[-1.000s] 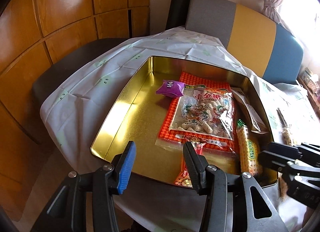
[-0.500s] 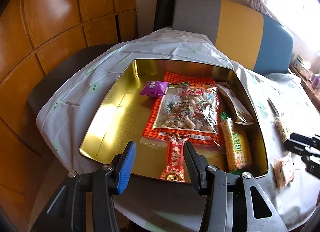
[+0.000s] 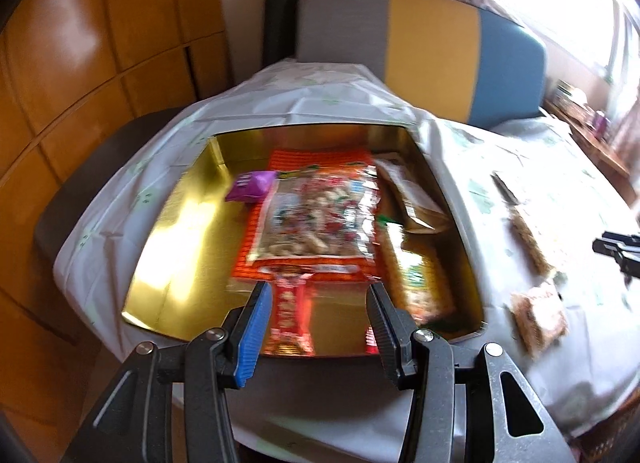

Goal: Organize snacks
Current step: 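Withdraw the right tool from the tray back over the table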

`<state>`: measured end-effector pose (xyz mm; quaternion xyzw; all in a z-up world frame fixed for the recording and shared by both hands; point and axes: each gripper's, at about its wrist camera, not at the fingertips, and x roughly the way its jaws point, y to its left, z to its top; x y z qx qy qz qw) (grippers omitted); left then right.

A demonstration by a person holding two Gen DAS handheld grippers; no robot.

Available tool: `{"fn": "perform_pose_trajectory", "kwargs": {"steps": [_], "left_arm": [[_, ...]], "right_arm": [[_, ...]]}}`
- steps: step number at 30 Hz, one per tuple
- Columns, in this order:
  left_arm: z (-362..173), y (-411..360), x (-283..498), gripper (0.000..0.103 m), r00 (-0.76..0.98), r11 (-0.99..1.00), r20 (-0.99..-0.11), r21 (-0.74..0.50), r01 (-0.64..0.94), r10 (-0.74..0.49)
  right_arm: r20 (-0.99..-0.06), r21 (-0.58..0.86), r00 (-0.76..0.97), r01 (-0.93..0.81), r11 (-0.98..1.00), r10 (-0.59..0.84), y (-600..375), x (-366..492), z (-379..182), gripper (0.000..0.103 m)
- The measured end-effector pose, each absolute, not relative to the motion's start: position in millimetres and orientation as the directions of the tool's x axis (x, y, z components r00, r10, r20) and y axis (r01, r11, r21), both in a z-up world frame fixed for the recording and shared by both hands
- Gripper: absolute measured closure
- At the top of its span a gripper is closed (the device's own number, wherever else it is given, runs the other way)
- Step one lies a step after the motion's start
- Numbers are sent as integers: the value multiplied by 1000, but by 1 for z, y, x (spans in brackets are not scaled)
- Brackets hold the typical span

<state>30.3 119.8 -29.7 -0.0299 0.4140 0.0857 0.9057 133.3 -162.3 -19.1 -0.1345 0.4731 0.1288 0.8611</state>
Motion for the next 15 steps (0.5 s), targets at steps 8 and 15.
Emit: {"fn": "perform_pose_trajectory", "kwargs": {"steps": [8, 15], "left_arm": [[-28, 67, 33, 53, 636, 998, -769, -35, 53, -61], [-33, 11, 35, 33, 589, 954, -784, -13, 299, -195]], "right_arm": [[-892, -84, 452, -153, 985, -6, -234, 153, -42, 70], [-900, -46, 435, -157, 986, 28, -233, 153, -43, 68]]}}
